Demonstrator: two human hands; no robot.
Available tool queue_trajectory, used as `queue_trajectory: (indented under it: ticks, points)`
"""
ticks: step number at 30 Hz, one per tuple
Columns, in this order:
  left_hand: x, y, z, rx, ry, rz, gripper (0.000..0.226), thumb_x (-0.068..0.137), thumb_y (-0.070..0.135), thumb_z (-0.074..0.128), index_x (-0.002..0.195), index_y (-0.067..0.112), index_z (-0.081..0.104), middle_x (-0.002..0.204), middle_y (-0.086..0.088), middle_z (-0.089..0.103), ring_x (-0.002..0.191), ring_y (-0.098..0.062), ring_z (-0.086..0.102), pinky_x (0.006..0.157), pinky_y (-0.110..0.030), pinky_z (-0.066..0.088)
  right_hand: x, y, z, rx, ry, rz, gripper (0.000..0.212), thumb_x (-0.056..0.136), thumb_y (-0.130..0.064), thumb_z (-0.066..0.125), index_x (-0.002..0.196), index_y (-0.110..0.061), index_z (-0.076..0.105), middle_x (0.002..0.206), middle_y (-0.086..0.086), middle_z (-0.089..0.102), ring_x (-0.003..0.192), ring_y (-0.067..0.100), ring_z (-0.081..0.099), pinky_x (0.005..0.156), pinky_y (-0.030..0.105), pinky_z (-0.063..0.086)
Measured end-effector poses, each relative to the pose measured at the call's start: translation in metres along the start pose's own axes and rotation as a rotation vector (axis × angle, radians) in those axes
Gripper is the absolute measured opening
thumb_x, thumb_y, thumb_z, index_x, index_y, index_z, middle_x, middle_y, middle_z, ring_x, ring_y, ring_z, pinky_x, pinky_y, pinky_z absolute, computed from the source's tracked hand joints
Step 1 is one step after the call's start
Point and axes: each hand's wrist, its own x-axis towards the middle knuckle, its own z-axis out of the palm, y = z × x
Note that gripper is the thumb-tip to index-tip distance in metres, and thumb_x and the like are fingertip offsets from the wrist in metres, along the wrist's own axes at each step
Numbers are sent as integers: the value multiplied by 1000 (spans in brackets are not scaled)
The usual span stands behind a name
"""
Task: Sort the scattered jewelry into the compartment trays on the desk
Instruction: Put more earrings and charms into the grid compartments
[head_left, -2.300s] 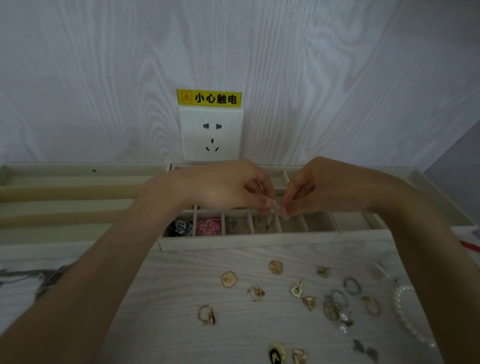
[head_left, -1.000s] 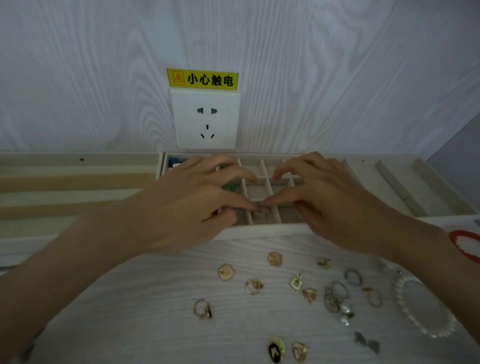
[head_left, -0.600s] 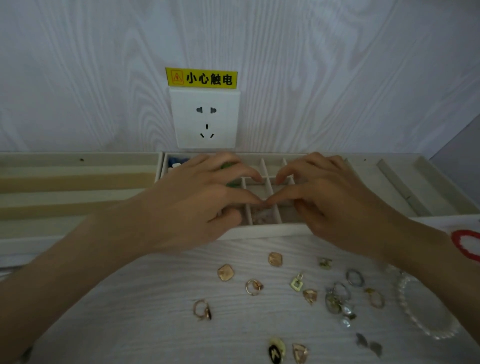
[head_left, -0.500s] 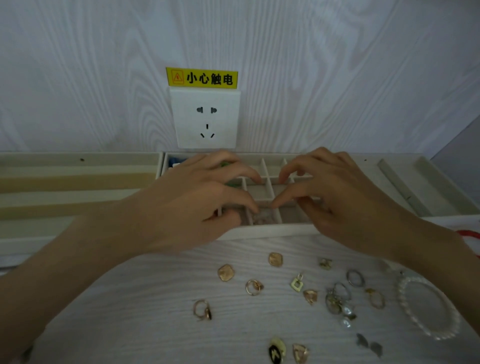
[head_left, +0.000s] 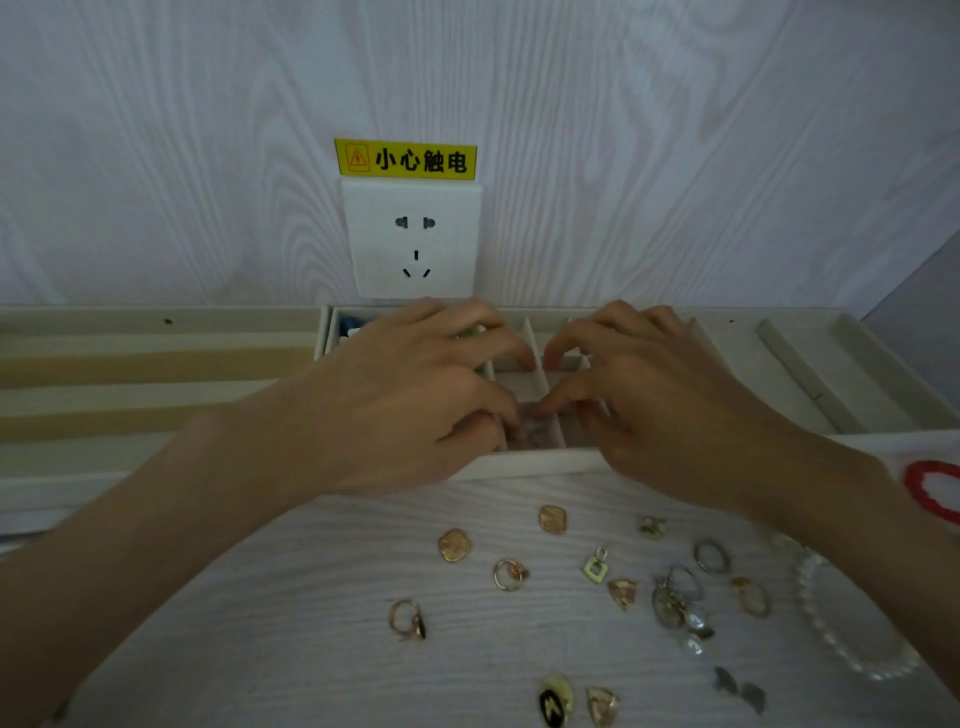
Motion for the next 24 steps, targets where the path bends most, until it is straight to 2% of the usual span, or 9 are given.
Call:
queue_trajectory:
  ticks: [3,8,12,15,19,22,24]
  points:
    - [3,-2,0,35,-4,-2,43,84,33,32,94,34,74,121,9,60,115,-15,43,84,-30,31,3,-3,-3,13,-18,21,36,72,-14,49,85,-36,74,102,-9,62,98,13,43,71,23,13]
    - [2,0,-6,-45,22,-17,40,83,34,33,87,36,73,122,11,58,116,-12,40,84,-29,31,6,-8,-4,-47,-55,44,33,70,-20,48,84,-32,75,100,-7,62,97,20,52,73,29,20]
    - [3,2,-6,-78,-37,2,38,84,39,36,87,39,73,119,11,59,116,-10,38,85,-25,25,11,-14,-10,-74,-127,70,24,82,-36,49,91,-33,71,105,-12,57,104,12,40,82,31,23]
    - [7,4,-4,-30,-43,17,37,84,38,36,83,37,73,115,11,60,110,-12,43,84,-25,25,19,-15,-12,-69,-145,94,17,83,-43,57,87,-33,70,99,-10,57,99,11,39,79,30,24]
    - [9,5,-1,-24,-31,17,35,84,38,39,82,36,74,114,11,60,108,-14,45,84,-28,29,26,-14,-14,-53,-167,129,19,81,-45,60,86,-30,71,95,-5,57,95,14,41,79,31,29]
    - [9,3,1,-43,-10,-4,37,83,38,37,80,36,74,115,13,62,108,-12,42,85,-25,26,25,-11,-15,-20,-123,189,17,83,-38,60,87,-25,71,96,-4,57,94,14,42,78,31,27]
    - [8,2,2,-51,4,-19,38,81,36,37,78,35,75,114,14,63,107,-11,42,83,-23,26,22,-10,-17,28,-104,213,14,82,-37,62,83,-29,72,90,-4,58,90,13,42,75,29,26]
